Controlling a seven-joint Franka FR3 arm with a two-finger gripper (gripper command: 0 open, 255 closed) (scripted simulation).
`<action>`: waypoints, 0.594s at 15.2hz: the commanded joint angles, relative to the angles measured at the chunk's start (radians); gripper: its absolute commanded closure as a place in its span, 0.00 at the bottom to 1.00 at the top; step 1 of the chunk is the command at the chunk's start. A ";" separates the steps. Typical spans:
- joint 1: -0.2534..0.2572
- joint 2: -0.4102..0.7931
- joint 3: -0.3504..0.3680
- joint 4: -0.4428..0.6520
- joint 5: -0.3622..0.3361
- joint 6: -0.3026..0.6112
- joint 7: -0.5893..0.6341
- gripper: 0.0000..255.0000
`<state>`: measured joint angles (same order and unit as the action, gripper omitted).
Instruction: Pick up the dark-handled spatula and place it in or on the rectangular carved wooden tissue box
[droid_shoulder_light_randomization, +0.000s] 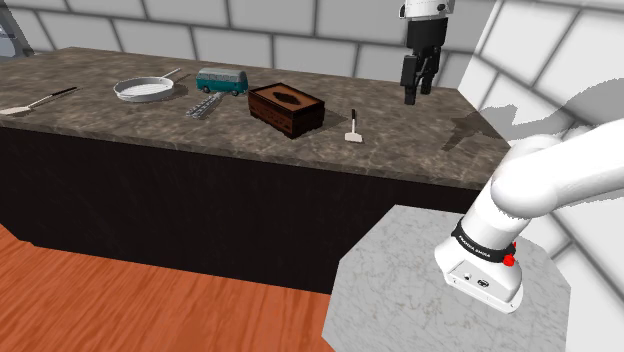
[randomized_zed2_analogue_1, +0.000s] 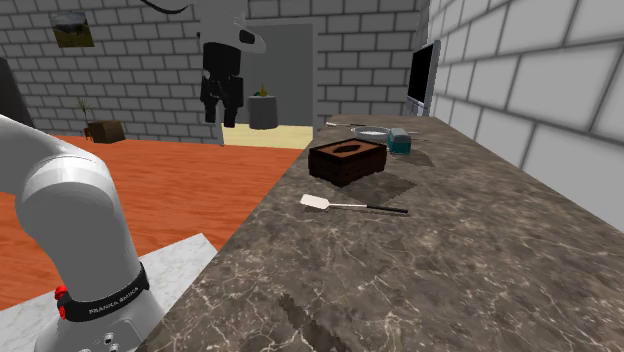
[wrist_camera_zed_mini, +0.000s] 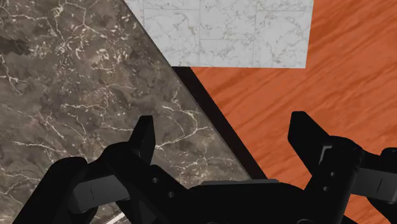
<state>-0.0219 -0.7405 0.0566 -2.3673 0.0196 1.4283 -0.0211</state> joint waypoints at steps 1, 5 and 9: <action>0.000 0.000 0.000 0.000 0.000 0.000 0.000 0.00; -0.044 0.097 0.015 -0.017 0.009 0.148 0.104 0.00; -0.088 0.207 0.025 -0.015 0.010 0.289 0.205 0.00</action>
<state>-0.0991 -0.5675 0.0781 -2.3877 0.0287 1.6775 0.1549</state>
